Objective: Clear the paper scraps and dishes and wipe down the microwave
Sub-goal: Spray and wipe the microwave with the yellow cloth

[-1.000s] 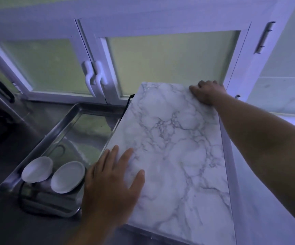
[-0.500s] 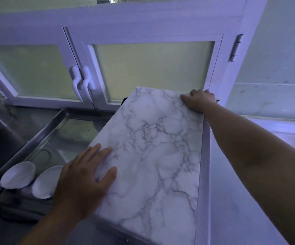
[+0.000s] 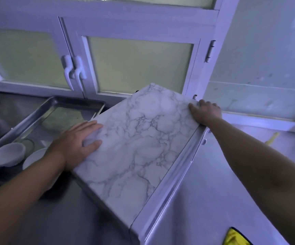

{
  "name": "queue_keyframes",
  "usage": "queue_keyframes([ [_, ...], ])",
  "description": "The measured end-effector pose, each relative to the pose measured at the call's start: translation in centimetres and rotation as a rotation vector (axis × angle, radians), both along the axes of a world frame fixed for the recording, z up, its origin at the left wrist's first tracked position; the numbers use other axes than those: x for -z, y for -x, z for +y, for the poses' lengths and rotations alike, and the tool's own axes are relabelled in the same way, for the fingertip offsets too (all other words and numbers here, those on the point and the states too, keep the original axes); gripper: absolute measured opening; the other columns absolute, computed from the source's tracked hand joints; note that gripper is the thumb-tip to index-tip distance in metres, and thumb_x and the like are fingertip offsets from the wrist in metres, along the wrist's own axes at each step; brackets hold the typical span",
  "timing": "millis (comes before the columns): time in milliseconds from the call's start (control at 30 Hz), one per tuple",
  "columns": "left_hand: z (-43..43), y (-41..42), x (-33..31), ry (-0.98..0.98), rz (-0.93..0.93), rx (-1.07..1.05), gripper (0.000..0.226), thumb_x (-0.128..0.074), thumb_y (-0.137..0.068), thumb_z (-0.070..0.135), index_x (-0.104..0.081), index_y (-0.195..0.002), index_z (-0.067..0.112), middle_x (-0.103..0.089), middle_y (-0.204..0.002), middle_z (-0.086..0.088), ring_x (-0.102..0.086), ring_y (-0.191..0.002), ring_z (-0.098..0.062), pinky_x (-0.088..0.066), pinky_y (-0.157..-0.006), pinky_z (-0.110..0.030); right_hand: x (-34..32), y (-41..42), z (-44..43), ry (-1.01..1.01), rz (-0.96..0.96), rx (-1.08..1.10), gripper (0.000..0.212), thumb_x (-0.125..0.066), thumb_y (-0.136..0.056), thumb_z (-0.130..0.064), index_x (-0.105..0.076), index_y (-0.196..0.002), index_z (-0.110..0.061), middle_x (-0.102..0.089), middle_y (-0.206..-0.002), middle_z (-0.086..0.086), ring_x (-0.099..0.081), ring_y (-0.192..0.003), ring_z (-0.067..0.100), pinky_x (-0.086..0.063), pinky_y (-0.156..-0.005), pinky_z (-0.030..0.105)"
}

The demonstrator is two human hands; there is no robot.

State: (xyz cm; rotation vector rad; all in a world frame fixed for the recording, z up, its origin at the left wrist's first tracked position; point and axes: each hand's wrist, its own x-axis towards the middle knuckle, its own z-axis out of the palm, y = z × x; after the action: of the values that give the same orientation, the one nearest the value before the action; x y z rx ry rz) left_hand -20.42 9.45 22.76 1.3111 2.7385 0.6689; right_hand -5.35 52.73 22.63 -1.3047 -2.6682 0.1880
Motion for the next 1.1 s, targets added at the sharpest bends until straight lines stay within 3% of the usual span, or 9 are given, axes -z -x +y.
queue_keyframes([
  [333,-0.5,1.3,-1.1,0.272,0.049,0.058,0.095,-0.016,-0.066,0.08,-0.029,-0.152,0.043,-0.02,-0.163,0.013,-0.031,-0.146,-0.018,-0.018,-0.116,-0.037,0.0,-9.4,-6.1,0.042,0.098,0.133,0.063,-0.034,-0.098,-0.06,-0.05,-0.134,-0.012,-0.053,-0.139,0.018,-0.045,-0.132,0.036,-0.03,-0.11,0.042],
  [533,-0.9,1.5,-2.2,0.295,0.065,0.096,0.101,-0.016,-0.067,0.081,-0.026,-0.155,0.034,-0.027,-0.162,0.001,-0.029,-0.147,-0.021,-0.017,-0.12,-0.039,1.4,-14.0,-10.0,0.018,0.176,0.232,0.064,-0.034,-0.096,-0.062,-0.05,-0.134,-0.012,-0.053,-0.137,0.016,-0.042,-0.132,0.035,-0.026,-0.111,0.043],
  [633,-1.3,2.1,-2.0,0.347,0.144,0.034,0.096,-0.012,-0.071,0.081,-0.026,-0.155,0.036,-0.029,-0.161,0.003,-0.027,-0.147,-0.02,-0.016,-0.12,-0.04,2.4,-15.5,-11.6,0.011,0.269,0.268,0.058,-0.037,-0.094,-0.06,-0.053,-0.126,-0.014,-0.056,-0.129,0.013,-0.043,-0.128,0.034,-0.025,-0.111,0.043],
  [700,-1.3,2.3,-1.3,0.376,0.133,-0.107,0.08,-0.019,-0.085,0.078,-0.022,-0.155,0.04,-0.021,-0.164,0.003,-0.019,-0.151,-0.022,-0.013,-0.121,-0.042,2.2,-15.6,-12.2,0.042,0.322,0.272,0.054,-0.04,-0.094,-0.057,-0.054,-0.124,-0.016,-0.055,-0.131,0.01,-0.041,-0.13,0.033,-0.023,-0.112,0.043],
  [767,-1.2,1.5,-0.5,0.275,0.036,-0.282,0.064,-0.033,-0.098,0.064,-0.02,-0.156,0.04,-0.013,-0.166,-0.003,-0.011,-0.152,-0.027,-0.011,-0.122,-0.045,1.6,-15.7,-12.8,0.1,0.357,0.283,0.052,-0.041,-0.095,-0.056,-0.052,-0.133,-0.022,-0.047,-0.145,0.005,-0.032,-0.14,0.028,-0.019,-0.115,0.046],
  [900,-1.8,-4.0,0.6,-0.131,-0.228,-0.453,0.065,-0.05,-0.097,0.043,-0.026,-0.155,0.028,-0.018,-0.162,-0.014,-0.017,-0.15,-0.028,-0.015,-0.121,-0.042,1.8,-16.7,-15.7,0.236,0.471,0.283,0.049,-0.041,-0.096,-0.047,-0.042,-0.144,-0.036,-0.018,-0.165,-0.006,-0.001,-0.153,0.014,-0.01,-0.117,0.056],
  [1000,-4.2,-10.5,2.2,-0.468,-0.418,-0.452,0.073,-0.06,-0.076,0.046,-0.039,-0.146,0.036,-0.025,-0.157,0.0,-0.033,-0.141,-0.017,-0.03,-0.115,-0.035,3.2,-16.7,-20.5,0.263,0.621,0.266,0.052,-0.047,-0.097,-0.042,-0.04,-0.148,-0.039,-0.007,-0.168,-0.005,0.006,-0.154,0.018,-0.007,-0.12,0.048],
  [1100,-6.2,-15.6,3.0,-0.692,-0.568,-0.444,0.077,-0.074,-0.083,0.033,-0.033,-0.147,0.046,-0.03,-0.156,0.014,-0.034,-0.139,-0.002,-0.028,-0.118,-0.032,3.9,-15.5,-26.3,0.375,0.811,0.246,0.059,-0.057,-0.096,-0.037,-0.036,-0.151,-0.039,0.007,-0.168,-0.003,0.009,-0.154,0.022,-0.005,-0.121,0.039],
])
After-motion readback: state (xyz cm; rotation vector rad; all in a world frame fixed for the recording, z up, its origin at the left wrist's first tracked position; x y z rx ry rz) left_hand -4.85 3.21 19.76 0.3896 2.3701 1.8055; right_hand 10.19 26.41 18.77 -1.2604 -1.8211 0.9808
